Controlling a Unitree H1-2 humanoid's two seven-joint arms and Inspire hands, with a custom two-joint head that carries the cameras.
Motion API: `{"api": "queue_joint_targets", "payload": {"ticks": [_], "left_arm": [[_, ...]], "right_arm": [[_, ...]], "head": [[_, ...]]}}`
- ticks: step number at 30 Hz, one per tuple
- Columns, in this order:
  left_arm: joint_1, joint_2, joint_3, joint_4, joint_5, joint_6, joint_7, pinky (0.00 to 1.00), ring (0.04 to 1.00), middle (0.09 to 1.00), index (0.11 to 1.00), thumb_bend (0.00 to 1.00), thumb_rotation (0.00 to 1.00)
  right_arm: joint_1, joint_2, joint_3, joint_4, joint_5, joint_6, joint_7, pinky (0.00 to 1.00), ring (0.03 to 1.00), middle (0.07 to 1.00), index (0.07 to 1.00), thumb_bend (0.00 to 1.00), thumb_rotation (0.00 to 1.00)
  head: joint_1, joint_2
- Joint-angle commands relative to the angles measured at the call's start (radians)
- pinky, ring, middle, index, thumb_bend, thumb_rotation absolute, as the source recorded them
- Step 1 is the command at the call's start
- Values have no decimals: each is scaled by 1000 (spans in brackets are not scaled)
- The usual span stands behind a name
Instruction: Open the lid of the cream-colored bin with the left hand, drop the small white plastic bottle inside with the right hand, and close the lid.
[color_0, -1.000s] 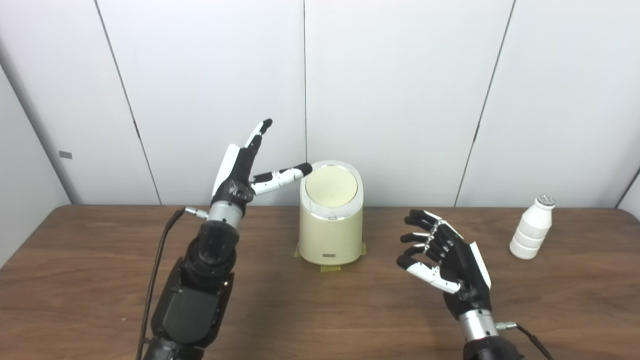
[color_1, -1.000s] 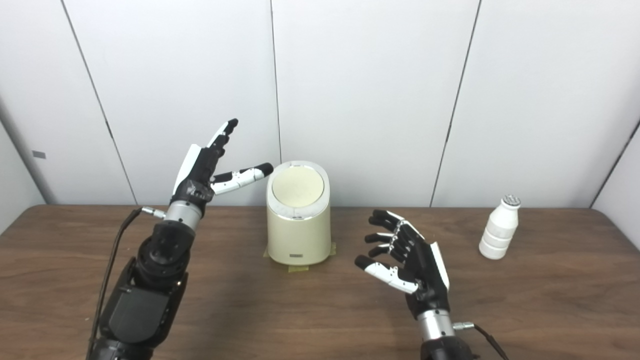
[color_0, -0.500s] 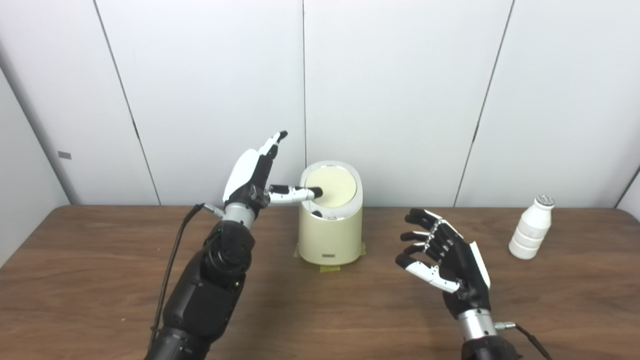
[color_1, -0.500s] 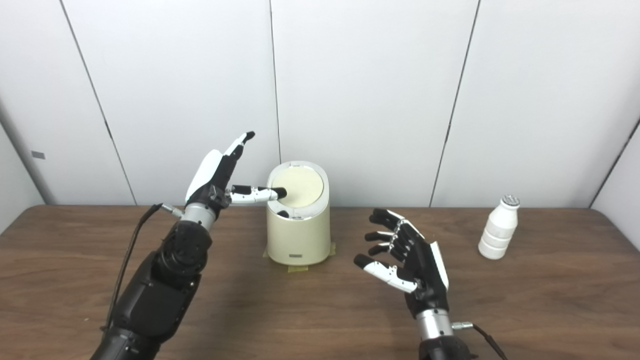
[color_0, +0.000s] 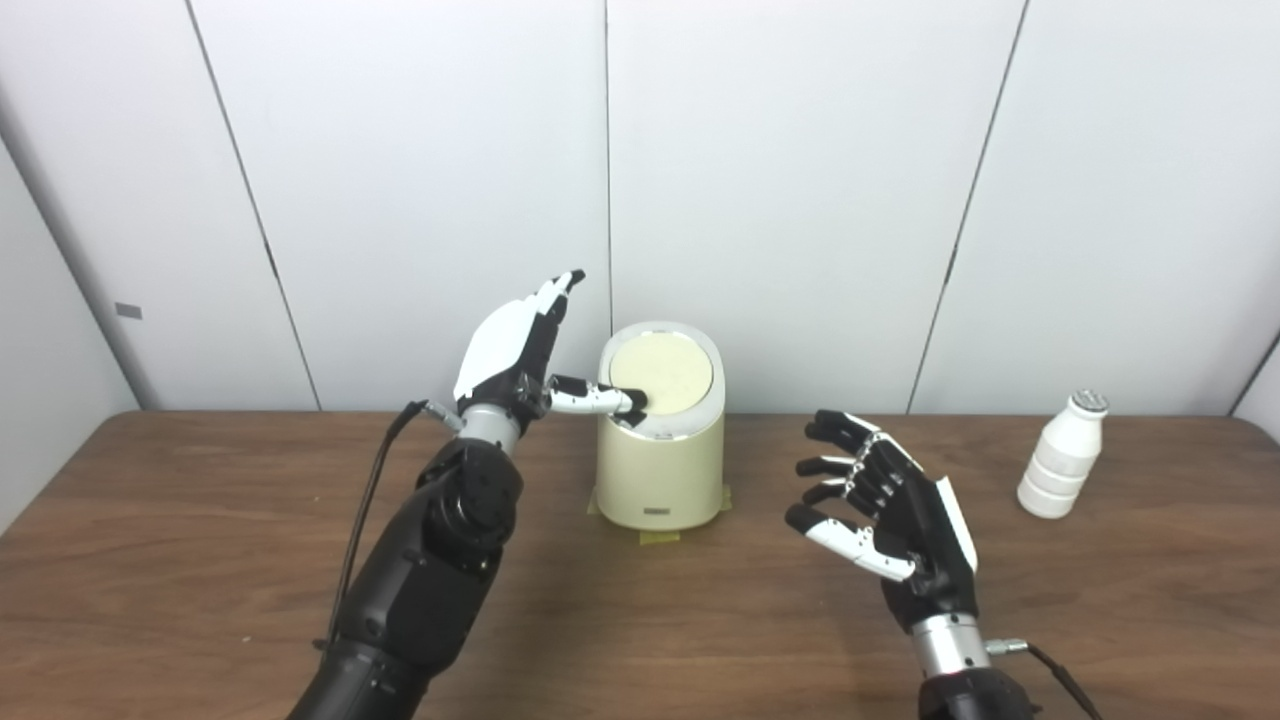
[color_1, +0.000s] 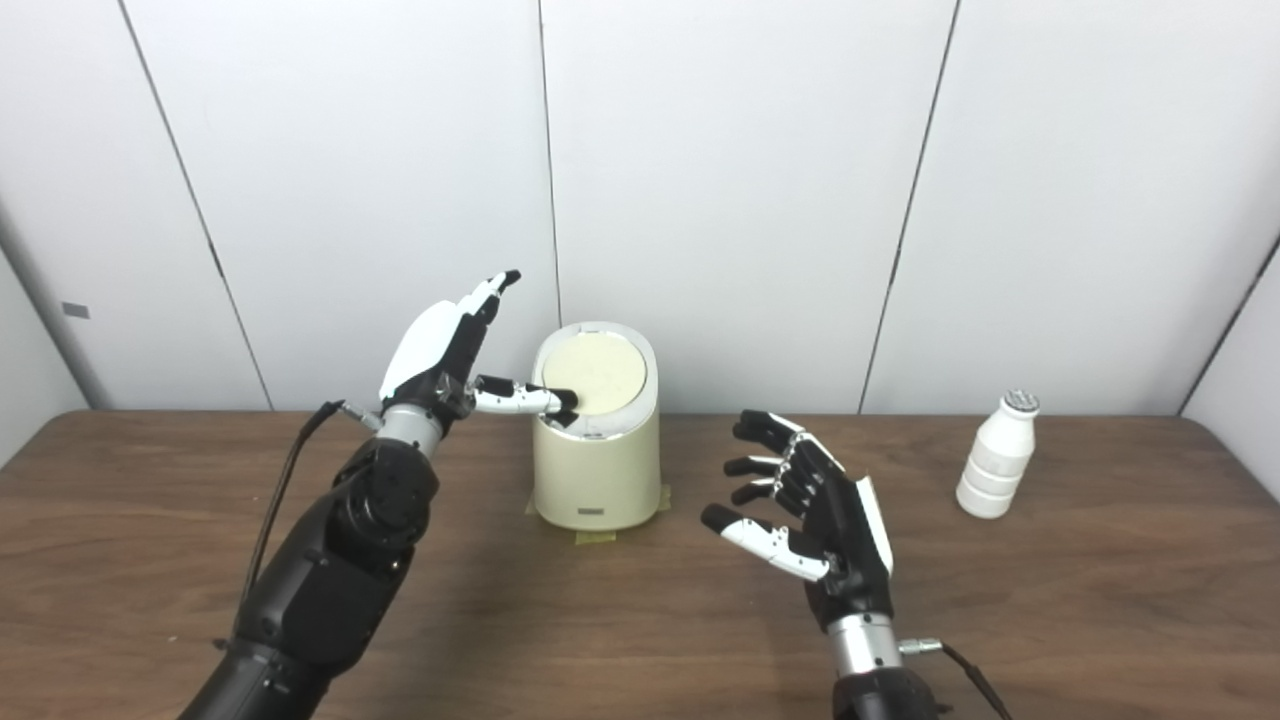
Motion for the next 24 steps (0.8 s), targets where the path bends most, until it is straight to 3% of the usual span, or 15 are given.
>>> {"api": "queue_joint_targets", "payload": {"ticks": [1,15,24], "left_arm": [[-80,0,0,2,21,-12,32,928,1000,1000,1000,941,244],[-110,-20,2,74,14,-32,84,918,1000,1000,1000,938,262],[-119,-27,-10,75,20,-14,78,945,1000,1000,1000,951,263]], "right_arm": [[-33,2,2,-33,-5,-28,-7,468,615,743,734,715,260],[-33,9,6,-45,-9,-24,-14,463,603,741,727,703,248],[-33,11,8,-53,-22,-20,-23,471,595,740,724,707,255]], "head": [[-3,2],[-8,8],[-12,14]]}}
